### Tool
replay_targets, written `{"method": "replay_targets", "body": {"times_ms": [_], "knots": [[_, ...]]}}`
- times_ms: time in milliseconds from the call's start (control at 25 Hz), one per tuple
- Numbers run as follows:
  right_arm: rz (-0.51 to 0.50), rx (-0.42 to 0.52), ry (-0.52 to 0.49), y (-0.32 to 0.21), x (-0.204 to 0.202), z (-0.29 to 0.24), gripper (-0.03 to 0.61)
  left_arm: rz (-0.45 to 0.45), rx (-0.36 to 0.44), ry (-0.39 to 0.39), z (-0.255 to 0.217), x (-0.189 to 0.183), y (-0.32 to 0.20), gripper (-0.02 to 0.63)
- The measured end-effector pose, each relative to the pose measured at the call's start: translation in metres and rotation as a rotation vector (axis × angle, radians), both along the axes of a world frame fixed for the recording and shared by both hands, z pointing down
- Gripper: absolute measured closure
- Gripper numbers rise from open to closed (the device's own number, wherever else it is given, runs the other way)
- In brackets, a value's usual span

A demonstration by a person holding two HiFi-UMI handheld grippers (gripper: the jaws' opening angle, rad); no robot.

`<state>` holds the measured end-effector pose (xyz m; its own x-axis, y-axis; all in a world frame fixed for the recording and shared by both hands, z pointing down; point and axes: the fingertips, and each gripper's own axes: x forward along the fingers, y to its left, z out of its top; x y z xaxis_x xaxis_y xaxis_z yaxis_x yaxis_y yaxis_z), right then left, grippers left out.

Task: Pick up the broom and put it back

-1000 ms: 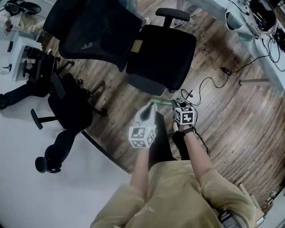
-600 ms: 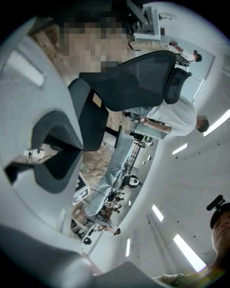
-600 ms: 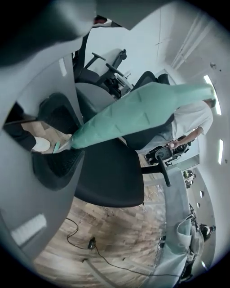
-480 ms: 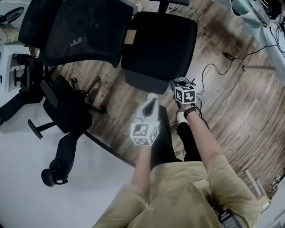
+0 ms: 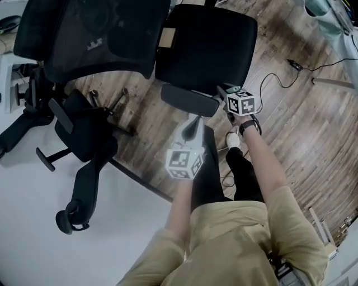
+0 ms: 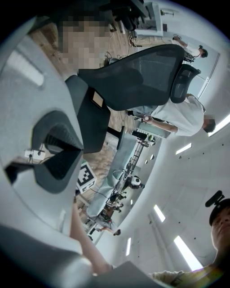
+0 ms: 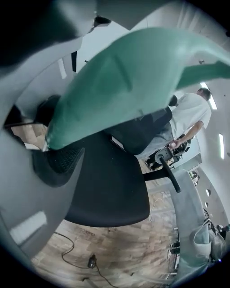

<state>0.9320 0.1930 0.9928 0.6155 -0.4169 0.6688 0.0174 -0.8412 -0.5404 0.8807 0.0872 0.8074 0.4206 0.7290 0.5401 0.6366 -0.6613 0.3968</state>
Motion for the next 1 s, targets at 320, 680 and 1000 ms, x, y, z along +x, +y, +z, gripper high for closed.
{"method": "replay_targets", "body": {"times_ms": [320,680,1000], "knots": [[-0.036,0.051,-0.010,0.001,-0.013,-0.005,0.259,0.006,-0.012,-0.002,-0.004,0.001,0.013,0.612],[-0.039,0.055,0.002,0.014,-0.050,-0.019,0.198,0.009,-0.022,0.008,-0.015,-0.021,0.031,0.612],[0.042,0.066,0.070,0.047,-0.099,-0.074,0.269,0.020,-0.029,0.043,-0.035,-0.042,0.057,0.612]]}}
